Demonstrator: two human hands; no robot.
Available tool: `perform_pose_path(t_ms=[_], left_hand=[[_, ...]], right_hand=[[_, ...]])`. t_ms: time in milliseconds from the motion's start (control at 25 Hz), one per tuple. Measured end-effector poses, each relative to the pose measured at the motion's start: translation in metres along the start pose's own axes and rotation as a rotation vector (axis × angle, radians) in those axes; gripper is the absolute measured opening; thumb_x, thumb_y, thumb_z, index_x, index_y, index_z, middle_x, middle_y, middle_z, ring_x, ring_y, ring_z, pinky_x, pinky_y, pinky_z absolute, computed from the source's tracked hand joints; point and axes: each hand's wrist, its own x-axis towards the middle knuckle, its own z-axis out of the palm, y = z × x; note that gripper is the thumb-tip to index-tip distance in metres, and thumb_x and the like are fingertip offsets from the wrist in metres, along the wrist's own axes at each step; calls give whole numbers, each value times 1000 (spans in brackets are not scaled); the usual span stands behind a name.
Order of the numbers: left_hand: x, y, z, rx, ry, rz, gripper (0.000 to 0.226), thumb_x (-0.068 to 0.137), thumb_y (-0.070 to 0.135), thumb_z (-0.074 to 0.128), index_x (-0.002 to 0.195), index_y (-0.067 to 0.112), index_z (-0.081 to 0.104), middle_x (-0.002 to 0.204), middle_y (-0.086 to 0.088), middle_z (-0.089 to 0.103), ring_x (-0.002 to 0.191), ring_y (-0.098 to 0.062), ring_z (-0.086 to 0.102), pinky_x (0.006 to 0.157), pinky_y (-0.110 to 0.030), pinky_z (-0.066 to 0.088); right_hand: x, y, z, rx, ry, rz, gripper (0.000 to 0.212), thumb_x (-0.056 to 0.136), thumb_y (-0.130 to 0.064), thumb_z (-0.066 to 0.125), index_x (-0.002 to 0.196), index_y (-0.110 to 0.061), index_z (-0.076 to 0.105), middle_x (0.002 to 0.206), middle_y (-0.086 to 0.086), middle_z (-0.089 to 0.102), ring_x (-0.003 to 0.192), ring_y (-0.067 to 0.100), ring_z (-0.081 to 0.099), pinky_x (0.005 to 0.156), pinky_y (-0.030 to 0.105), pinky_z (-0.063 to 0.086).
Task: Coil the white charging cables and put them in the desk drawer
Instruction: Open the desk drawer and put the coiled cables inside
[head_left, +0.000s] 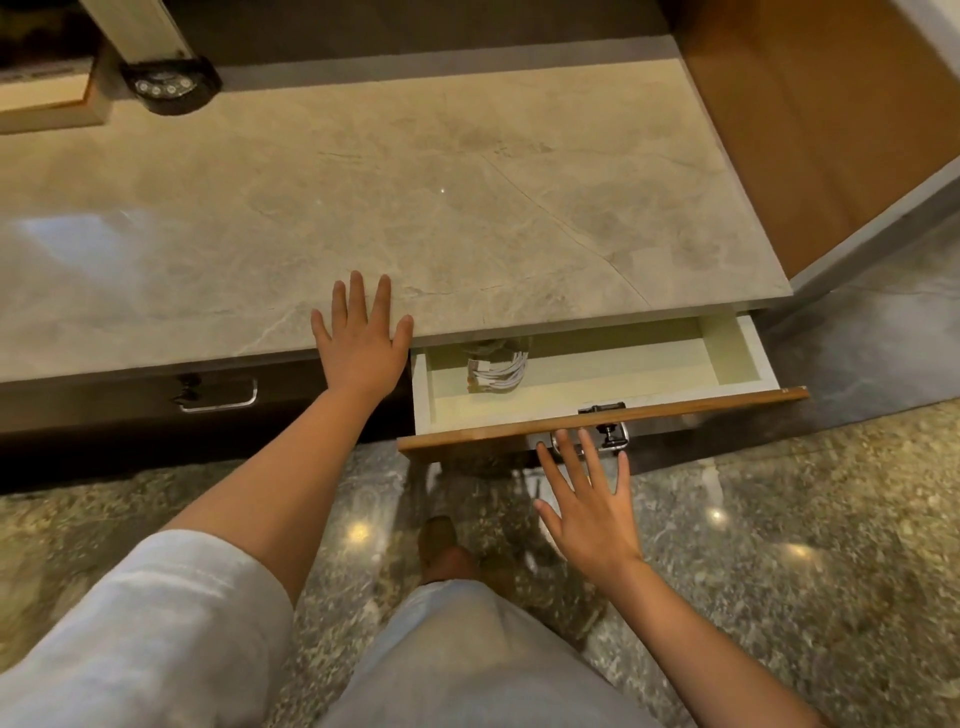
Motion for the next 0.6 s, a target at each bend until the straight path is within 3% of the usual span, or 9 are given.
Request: perform_pose_path(t_ms=[120,280,440,600], left_hand=[[0,0,0,-5,12,-4,59,96,49,17,149,28,2,159,-6,-4,145,-25,-8,114,-52,-3],[-1,2,-1,-15,9,-22,59,96,50,18,149,30,1,159,-4,-6,145,-24,-9,114,-50,-5],[-1,2,0,0,-3,-46,59,95,50,16,148,31,-2,159,-3,-8,145,-22,-11,114,-50,-5],[0,3,0,24,-19,-48,60,94,53,9,147,31,-8,158,-3,-12,144,-23,-14,114,-50,-6]], right_hand=[[27,0,-8,1,17,6,64,92,-56,1,145,-22,12,157,0,-8,144,25,2,109,60,8],[61,-1,-21,14,-6,55,68,92,-54,0,145,-20,26,155,0,9,143,25,10,107,59,13],[91,-14,-29,63,-41,127,69,92,-55,-1,145,-18,24,154,4,15,142,26,14,106,60,19],[118,-19,-31,95,-50,181,66,92,-56,12,145,-17,22,154,4,16,144,20,-10,106,57,10]])
